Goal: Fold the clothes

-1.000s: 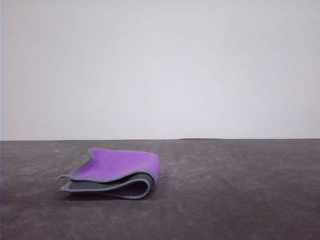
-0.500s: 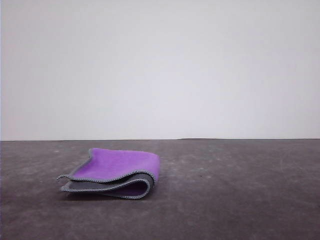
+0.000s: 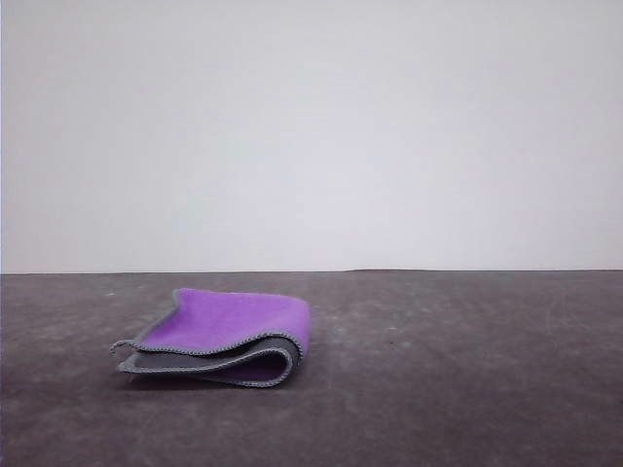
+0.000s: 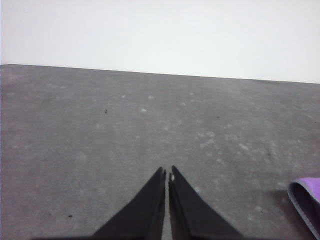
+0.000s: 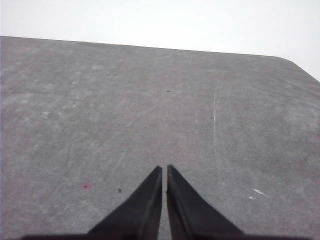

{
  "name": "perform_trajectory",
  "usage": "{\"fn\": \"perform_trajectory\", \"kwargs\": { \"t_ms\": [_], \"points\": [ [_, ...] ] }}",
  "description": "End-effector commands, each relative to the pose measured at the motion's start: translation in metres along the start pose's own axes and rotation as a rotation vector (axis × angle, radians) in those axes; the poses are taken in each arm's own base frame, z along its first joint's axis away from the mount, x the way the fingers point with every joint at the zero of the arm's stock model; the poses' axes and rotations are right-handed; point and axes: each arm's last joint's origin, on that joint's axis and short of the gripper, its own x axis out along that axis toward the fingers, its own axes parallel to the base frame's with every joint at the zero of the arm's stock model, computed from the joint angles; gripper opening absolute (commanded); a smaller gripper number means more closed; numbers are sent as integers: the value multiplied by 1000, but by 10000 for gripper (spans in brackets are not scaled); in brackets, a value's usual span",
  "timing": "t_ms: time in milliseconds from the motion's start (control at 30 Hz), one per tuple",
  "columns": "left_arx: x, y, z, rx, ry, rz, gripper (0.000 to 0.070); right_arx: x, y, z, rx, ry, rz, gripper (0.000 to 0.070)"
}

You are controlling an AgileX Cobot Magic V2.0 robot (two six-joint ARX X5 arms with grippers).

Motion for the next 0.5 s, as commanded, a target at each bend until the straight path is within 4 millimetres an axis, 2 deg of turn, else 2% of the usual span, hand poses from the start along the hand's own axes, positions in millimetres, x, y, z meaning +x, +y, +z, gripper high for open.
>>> {"fn": "perform_trajectory", "kwargs": {
  "t_ms": [0,467],
  "points": [
    [2,1,-6,9,8,2,0,0,0,0,14,-8,-5,16],
    [2,1,-6,9,8,2,0,0,0,0,14,-8,-5,16]
  ]
}}
